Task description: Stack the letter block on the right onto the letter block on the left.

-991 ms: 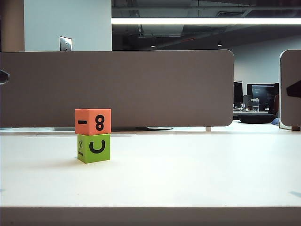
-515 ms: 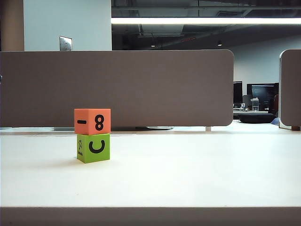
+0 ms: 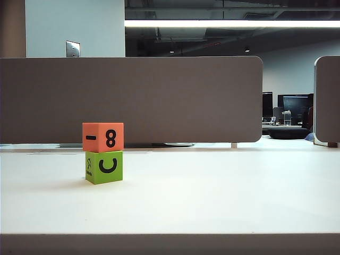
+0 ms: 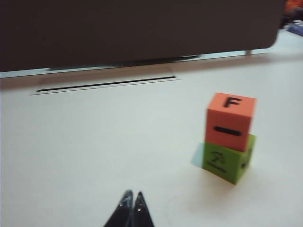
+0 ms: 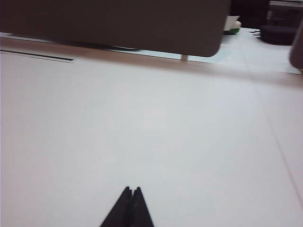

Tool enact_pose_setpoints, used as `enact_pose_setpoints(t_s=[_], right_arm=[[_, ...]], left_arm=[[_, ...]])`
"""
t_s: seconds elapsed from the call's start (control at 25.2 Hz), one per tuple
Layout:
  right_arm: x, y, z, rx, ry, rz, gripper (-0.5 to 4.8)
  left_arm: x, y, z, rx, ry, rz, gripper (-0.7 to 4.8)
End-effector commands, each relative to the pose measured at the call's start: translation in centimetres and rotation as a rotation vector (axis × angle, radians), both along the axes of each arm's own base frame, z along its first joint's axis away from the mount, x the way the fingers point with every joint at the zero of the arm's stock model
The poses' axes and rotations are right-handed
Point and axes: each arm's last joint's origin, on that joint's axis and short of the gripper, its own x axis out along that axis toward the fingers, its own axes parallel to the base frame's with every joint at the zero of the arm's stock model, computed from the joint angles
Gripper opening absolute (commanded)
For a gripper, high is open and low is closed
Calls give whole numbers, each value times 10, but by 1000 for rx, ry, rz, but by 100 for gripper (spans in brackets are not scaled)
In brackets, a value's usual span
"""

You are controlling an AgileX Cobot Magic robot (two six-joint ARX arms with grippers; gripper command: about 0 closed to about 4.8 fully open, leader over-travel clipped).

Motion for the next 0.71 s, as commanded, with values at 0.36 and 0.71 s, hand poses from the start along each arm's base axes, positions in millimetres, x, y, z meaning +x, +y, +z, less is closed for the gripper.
enact_pose_setpoints(t_s=[0.36, 0.71], right_arm=[[1, -4, 1, 12, -24, -37, -5], [0, -3, 0, 14, -15, -20, -5]], left_arm=[[1, 10, 1, -15, 0, 63, -6], [1, 14, 0, -32, 9, 198, -5]])
